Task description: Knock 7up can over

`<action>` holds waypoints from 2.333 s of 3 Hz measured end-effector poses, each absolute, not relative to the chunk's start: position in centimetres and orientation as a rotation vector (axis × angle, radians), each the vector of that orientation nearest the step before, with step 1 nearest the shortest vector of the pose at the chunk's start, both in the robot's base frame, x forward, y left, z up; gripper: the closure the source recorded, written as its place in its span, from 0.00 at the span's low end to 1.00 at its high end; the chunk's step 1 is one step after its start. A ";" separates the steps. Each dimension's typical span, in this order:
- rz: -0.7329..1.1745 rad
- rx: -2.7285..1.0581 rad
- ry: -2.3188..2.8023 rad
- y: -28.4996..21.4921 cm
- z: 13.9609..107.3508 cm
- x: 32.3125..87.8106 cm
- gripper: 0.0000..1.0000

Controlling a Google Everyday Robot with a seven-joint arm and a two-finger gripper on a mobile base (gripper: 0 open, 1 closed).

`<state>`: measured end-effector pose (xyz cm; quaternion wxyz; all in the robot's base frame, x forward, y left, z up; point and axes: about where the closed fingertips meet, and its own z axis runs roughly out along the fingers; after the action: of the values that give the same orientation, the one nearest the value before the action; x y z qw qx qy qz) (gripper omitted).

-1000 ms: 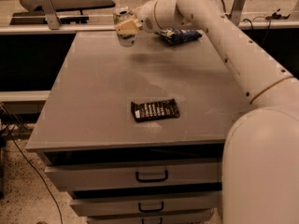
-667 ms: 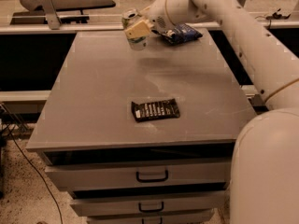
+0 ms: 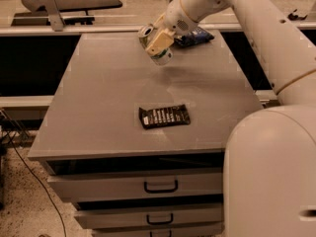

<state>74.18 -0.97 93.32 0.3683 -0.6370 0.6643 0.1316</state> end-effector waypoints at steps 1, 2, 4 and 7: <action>0.313 -1.900 1.724 -1.0 90.5 71.4 1.00; 0.305 -2.130 1.699 -1.0 88.4 68.8 0.85; 0.288 -2.259 1.636 -0.3 87.3 67.6 0.38; 0.281 -2.286 1.617 -0.1 87.0 67.4 0.00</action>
Offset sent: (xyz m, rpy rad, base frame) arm -0.0876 -0.0102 -0.0619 -0.5003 0.1882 0.4385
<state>67.43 -0.14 87.00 0.1630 -0.8014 0.5671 0.0984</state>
